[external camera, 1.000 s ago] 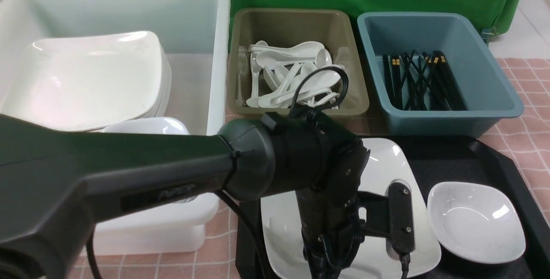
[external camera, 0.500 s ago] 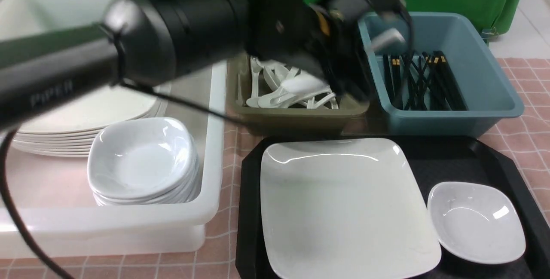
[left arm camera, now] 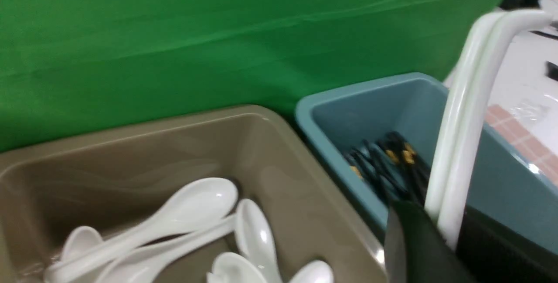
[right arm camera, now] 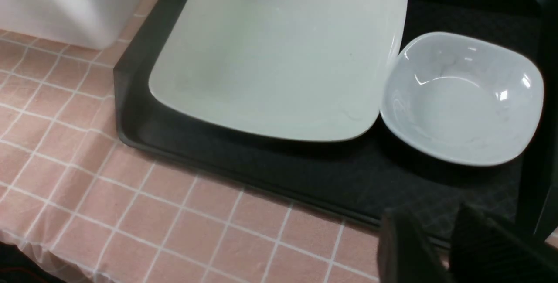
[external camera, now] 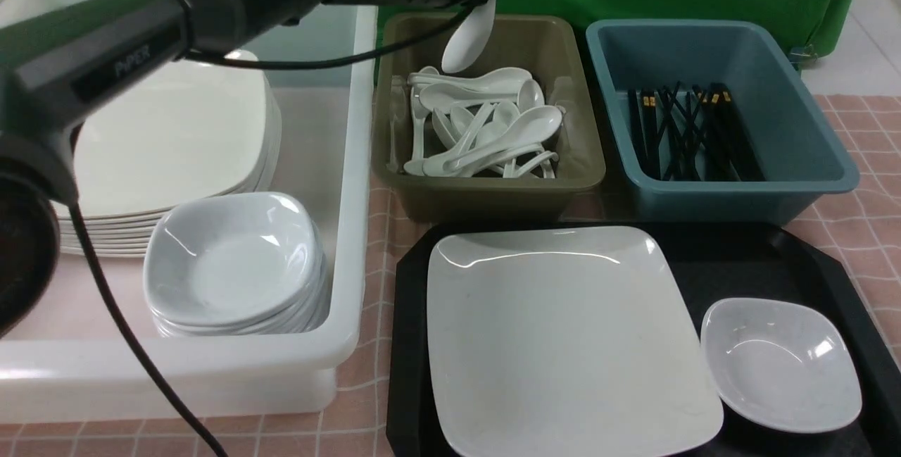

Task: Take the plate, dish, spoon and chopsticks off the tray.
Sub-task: Use the left arm to put the soup spoon into the small storage box in the middle, then use the right arm to grab a small plate from the dinner plate

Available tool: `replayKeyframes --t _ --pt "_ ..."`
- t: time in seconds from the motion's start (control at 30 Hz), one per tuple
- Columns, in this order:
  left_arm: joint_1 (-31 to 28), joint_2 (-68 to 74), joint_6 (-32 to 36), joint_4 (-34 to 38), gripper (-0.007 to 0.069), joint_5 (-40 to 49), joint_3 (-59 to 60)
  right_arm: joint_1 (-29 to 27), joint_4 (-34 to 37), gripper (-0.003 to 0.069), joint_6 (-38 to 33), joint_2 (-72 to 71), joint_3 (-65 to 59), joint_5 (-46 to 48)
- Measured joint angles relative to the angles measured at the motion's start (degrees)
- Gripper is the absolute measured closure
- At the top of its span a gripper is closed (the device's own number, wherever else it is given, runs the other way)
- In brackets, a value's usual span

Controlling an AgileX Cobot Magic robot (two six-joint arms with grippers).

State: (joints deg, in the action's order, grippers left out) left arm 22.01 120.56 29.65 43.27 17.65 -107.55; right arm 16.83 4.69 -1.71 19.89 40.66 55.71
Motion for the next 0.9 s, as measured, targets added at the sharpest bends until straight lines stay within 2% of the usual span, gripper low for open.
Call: replayKeyframes --t 0.03,0.13,0.27,0.37,0.43,0.53,0.63,0.67,0.7,0.73,0.77,0.8,0.9 --pt "0.0 0.2 0.0 0.0 0.0542 -0.3 0.0 0.0 0.0 0.0426 0.0 0.0 0.0 0.0" --pt "0.0 1.8 0.1 -0.3 0.0448 -1.8 0.0 0.0 0.0 0.0423 0.0 0.0 0.0 0.0" --pt "0.0 3.2 -1.4 -1.2 0.0277 -0.5 0.0 0.0 0.0 0.0422 0.0 0.0 0.0 0.9" --pt "0.0 2.8 -2.5 -1.5 0.0204 3.7 0.0 0.0 0.0 0.0421 0.0 0.0 0.0 1.9" --pt "0.0 1.9 -2.9 -2.0 0.0195 6.1 0.0 0.0 0.0 0.0420 0.0 0.0 0.0 2.1" --pt "0.0 -0.4 -4.4 -2.8 0.0224 11.2 0.0 0.0 0.0 0.0420 0.0 0.0 0.0 2.3" --pt "0.0 -7.0 -5.2 -6.7 0.0389 20.8 0.0 0.0 0.0 0.0419 0.0 0.0 0.0 2.3" --pt "0.0 -7.5 -5.2 -7.1 0.0402 21.4 0.0 0.0 0.0 0.0419 0.0 0.0 0.0 2.3" --pt "0.0 -9.8 -5.2 -9.1 0.0463 24.4 0.0 0.0 0.0 0.0420 0.0 0.0 0.0 2.3" --pt "0.0 -14.0 -5.5 -13.3 0.0560 30.3 -0.1 0.0 0.0 0.0421 0.0 0.0 0.0 2.3" --pt "0.0 -14.5 -5.5 -13.8 0.0567 30.9 -0.1 0.0 0.0 0.0421 0.0 0.0 0.0 2.4" --pt "0.0 -18.0 -6.3 -17.5 0.0606 35.9 -0.1 0.0 0.0 0.0421 0.0 0.0 0.0 2.5" --pt "0.0 -22.7 -8.7 -23.1 0.0627 42.9 -0.1 0.0 0.0 0.0448 -0.1 0.0 0.0 2.6"
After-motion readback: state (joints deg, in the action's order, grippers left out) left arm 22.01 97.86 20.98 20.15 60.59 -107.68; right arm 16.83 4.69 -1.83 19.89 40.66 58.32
